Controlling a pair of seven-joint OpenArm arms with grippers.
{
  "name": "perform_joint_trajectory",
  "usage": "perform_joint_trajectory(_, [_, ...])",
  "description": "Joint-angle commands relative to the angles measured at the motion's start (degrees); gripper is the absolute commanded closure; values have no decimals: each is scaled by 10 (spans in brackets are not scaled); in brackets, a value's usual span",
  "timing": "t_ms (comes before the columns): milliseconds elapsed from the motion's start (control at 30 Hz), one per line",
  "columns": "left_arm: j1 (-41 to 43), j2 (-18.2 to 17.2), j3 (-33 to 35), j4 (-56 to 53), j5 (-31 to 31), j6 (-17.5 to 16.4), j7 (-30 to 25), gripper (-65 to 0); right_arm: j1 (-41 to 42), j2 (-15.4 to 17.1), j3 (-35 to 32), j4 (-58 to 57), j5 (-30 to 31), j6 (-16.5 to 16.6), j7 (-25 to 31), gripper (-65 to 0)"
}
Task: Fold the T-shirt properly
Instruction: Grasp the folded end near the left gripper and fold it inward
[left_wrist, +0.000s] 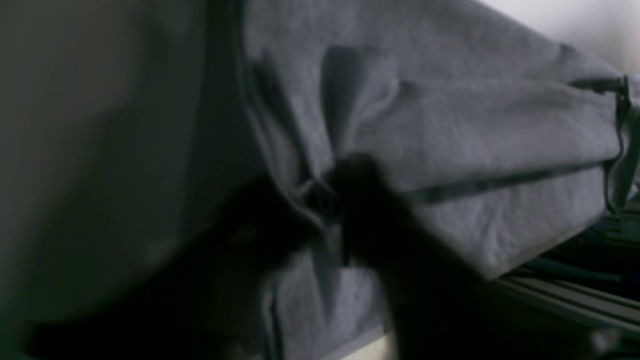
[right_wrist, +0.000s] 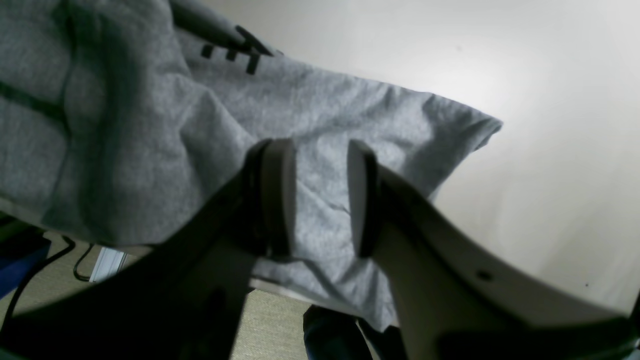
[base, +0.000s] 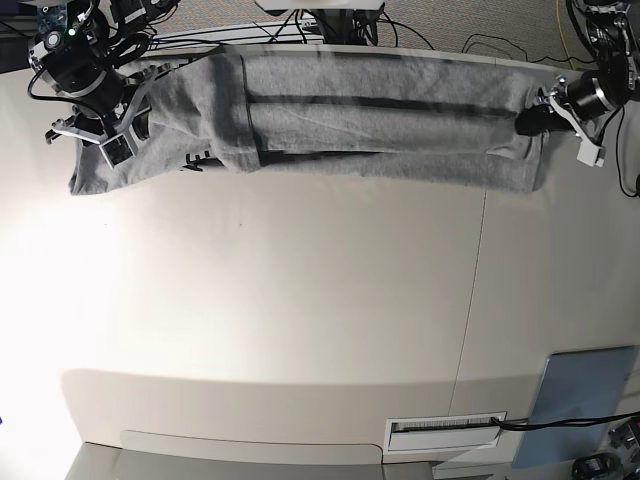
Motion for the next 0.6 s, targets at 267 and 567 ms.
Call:
perform_joint_trajectory(267, [-39,-26,-4,59,132,91,-35,0,-1,7,5,10,-4,-3,27,-183])
perform_joint_trajectory(567, [44,-2,-3,321,191,166,-10,0,-1,7,7,10,-86,-34,45,-183])
